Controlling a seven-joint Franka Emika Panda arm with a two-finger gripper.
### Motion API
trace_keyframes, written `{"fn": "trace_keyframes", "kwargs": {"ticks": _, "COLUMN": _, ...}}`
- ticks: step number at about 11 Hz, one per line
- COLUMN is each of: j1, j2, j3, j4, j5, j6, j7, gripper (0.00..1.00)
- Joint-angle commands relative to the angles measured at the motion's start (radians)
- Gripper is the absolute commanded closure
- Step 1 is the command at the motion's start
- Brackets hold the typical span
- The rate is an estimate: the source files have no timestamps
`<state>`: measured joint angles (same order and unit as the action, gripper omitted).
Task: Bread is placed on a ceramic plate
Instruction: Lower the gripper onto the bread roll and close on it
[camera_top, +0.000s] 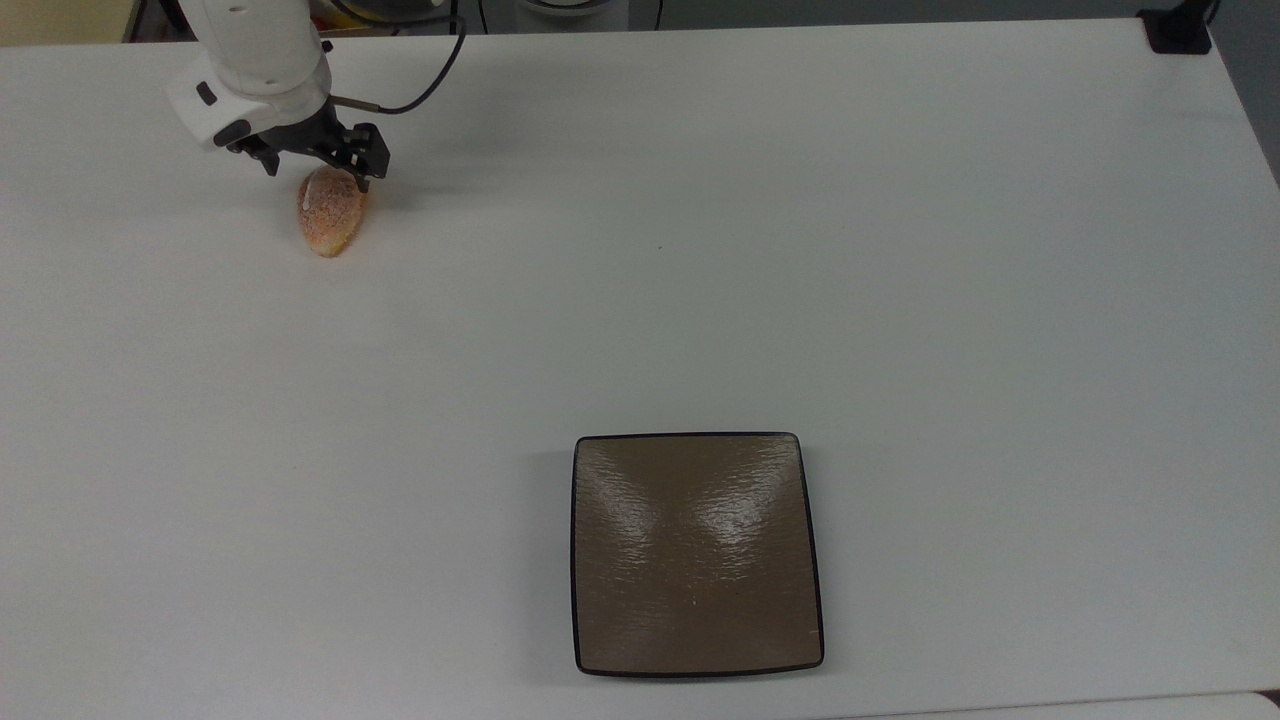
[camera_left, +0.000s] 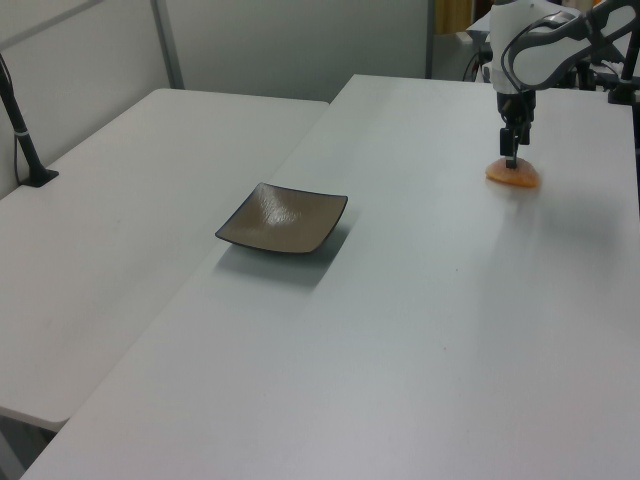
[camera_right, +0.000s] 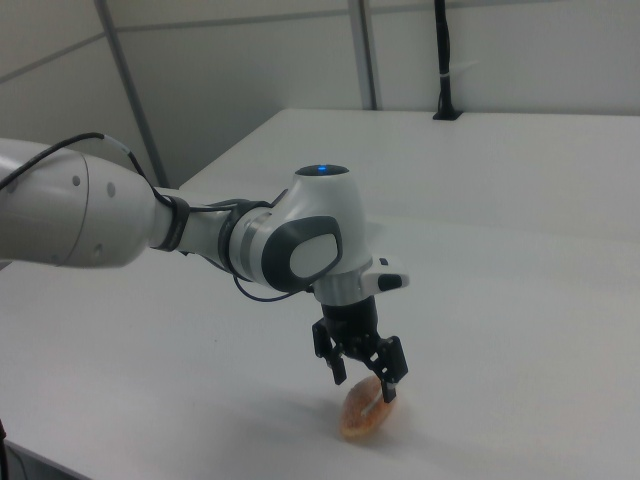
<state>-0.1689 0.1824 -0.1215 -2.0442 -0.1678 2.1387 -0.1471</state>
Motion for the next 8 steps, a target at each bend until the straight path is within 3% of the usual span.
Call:
{"fn": "trace_keyframes", "kwargs": {"ticks": 1, "j1": 0.003, "j2": 0.04, "j3": -0.003, "j4": 0.006, "j5": -0.012, "j6": 0.027, "j7": 0.0, "gripper": 0.0}}
{"fn": "trace_keyframes", "kwargs": {"ticks": 3, "j1": 0.005, "j2": 0.054, "j3": -0.001, "j4": 0.006, "j5": -0.015, "j6": 0.027, "j7": 0.0, "gripper": 0.03}}
{"fn": "trace_keyframes", "kwargs": {"ticks": 5, "j1": 0.005, "j2": 0.057, "j3": -0.001, "j4": 0.007, "j5": -0.015, "j6": 0.029, "j7": -0.002, "gripper": 0.44}}
{"fn": "trace_keyframes", "kwargs": {"ticks": 6, "j1": 0.005, "j2": 0.055, "j3": -0.001, "j4": 0.007, "j5": -0.015, "j6": 0.027, "j7": -0.002, "gripper": 0.58}}
{"fn": "trace_keyframes", "kwargs": {"ticks": 8, "j1": 0.005, "j2": 0.055, "j3": -0.001, "j4": 0.009, "j5": -0.015, "j6": 0.027, "j7": -0.002, "gripper": 0.66}}
